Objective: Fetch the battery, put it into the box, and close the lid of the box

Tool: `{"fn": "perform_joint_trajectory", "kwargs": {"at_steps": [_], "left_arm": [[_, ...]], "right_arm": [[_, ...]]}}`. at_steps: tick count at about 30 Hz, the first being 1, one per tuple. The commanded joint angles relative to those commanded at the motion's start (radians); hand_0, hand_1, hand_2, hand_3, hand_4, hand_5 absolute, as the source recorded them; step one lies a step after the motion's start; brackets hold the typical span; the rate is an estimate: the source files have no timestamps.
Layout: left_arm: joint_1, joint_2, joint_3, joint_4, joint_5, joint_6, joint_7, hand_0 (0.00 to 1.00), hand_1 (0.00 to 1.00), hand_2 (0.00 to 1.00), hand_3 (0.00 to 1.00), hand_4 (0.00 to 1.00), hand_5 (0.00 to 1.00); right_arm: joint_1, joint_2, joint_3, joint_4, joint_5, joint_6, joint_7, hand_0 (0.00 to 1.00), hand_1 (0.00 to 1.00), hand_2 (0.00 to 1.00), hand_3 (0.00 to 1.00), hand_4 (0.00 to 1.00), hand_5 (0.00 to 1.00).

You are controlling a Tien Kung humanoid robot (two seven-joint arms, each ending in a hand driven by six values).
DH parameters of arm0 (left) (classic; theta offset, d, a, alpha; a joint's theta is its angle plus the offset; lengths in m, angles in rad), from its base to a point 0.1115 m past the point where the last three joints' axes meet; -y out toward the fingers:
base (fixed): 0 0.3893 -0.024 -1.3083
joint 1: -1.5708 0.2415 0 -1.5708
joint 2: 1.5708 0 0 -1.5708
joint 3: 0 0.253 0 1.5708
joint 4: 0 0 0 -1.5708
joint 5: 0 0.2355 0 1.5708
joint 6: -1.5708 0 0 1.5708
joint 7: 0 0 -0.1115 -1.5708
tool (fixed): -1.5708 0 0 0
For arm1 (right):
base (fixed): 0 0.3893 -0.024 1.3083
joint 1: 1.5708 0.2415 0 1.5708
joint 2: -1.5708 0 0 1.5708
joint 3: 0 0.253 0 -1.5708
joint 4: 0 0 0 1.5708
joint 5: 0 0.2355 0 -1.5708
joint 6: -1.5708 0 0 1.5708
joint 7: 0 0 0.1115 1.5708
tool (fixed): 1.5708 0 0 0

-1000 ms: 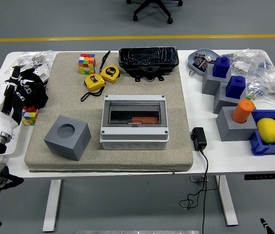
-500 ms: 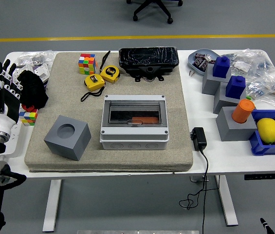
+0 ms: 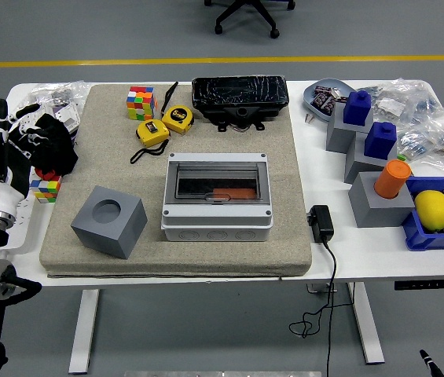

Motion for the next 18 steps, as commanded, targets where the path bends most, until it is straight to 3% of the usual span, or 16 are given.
{"fn": "perform_joint_trajectory", "kwargs": {"at_steps": [1, 6, 7, 12, 13, 18], "left_arm": [[0.000, 0.000, 0.000, 0.001, 0.002, -0.001, 0.001, 0.998, 0.998, 0.977, 0.612, 0.998, 0.765], [0.002, 0.001, 0.001, 0.004, -0.020, -0.008, 0.001, 0.998, 0.998, 0.977, 0.612, 0.998, 0.765], [0.002, 0.001, 0.002, 0.004, -0.027, -0.011, 0.002, 0.995, 0.998, 0.998, 0.913, 0.998, 0.823], [0.007, 0.001, -0.002, 0.005, -0.067, 0.010, 0.005, 0.995, 0.998, 0.998, 0.913, 0.998, 0.823], [0.008, 0.002, -0.003, 0.005, -0.075, 0.011, 0.006, 0.736, 0.730, 0.998, 0.998, 0.998, 0.824], [0.006, 0.002, -0.004, 0.004, -0.104, 0.004, 0.011, 0.736, 0.730, 0.998, 0.998, 0.998, 0.824]], "right_arm": [[0.000, 0.000, 0.000, 0.000, -0.001, 0.000, 0.000, 0.849, 0.740, 0.720, 0.762, 0.998, 0.998], [-0.002, 0.001, -0.001, 0.000, -0.002, 0.001, 0.000, 0.849, 0.740, 0.720, 0.762, 0.998, 0.998], [-0.002, 0.001, -0.001, 0.000, -0.003, 0.001, 0.000, 0.849, 0.740, 0.720, 0.762, 0.998, 0.998], [-0.007, 0.002, -0.001, 0.000, -0.006, 0.001, -0.001, 0.849, 0.740, 0.720, 0.762, 0.998, 0.998], [-0.007, 0.002, -0.002, 0.000, -0.006, 0.002, 0.000, 0.849, 0.740, 0.720, 0.762, 0.998, 0.998], [-0.004, 0.002, 0.001, 0.000, -0.007, 0.001, -0.001, 0.849, 0.740, 0.720, 0.762, 0.998, 0.998]]}}
